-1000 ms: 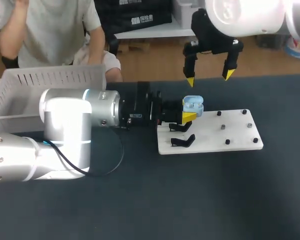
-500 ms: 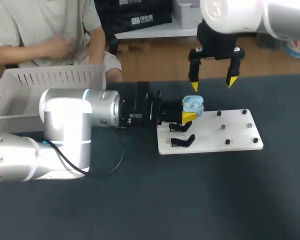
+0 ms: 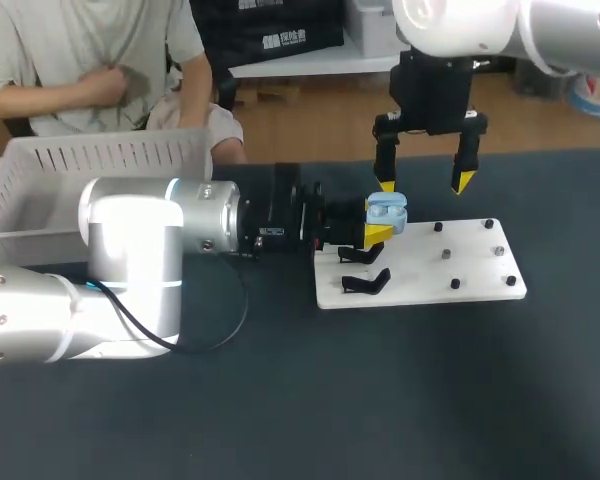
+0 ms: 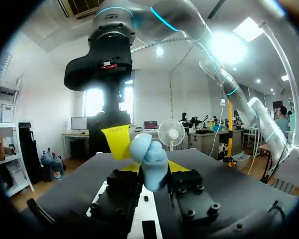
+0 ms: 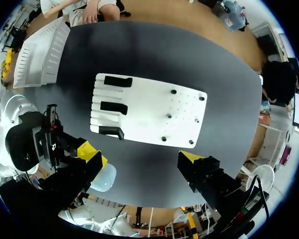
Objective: Pick up each earbud case from the left stands, insert the matching earbuds, close the lid, and place the case in the box.
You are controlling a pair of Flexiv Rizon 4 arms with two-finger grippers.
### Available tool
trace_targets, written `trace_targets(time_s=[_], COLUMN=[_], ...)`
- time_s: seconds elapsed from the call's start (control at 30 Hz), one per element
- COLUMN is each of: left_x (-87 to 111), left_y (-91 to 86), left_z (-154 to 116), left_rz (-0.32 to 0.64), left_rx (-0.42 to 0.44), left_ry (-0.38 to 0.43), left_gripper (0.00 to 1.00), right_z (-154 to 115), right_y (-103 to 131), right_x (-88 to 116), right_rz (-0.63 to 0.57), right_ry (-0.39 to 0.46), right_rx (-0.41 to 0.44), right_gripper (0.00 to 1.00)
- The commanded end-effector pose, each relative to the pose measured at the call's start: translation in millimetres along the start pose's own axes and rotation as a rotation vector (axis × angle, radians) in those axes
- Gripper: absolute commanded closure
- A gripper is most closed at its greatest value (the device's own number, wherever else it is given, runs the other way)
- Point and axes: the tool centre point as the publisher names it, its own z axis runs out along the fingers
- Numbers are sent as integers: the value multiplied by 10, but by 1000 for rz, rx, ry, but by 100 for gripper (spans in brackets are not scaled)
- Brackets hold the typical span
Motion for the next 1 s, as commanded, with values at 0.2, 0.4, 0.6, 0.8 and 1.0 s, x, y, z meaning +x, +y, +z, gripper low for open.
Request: trace_targets(time_s=[0.2, 0.4, 0.6, 0.8, 1.0], left_x=[7, 7, 1, -78, -266], left_y=[-17, -17, 53, 247, 524], left_z=[5, 5, -222, -976, -1972], left_rz=[4, 4, -6, 1, -35], left_rx=[-8, -8, -75, -290, -589], left_ry=[-2, -2, 21, 106, 152], left_gripper=[100, 100, 100, 100, 100], right_z=[-37, -269, -482, -482, -482], right_y=[-44, -268, -639, -639, -639], right_x=[116, 65, 122, 122, 122], right_rz=[7, 71, 179, 179, 179], right_ry=[-35, -161, -257, -257, -257], right_rx=[3, 5, -46, -46, -46], right_gripper=[0, 0, 0, 0, 0])
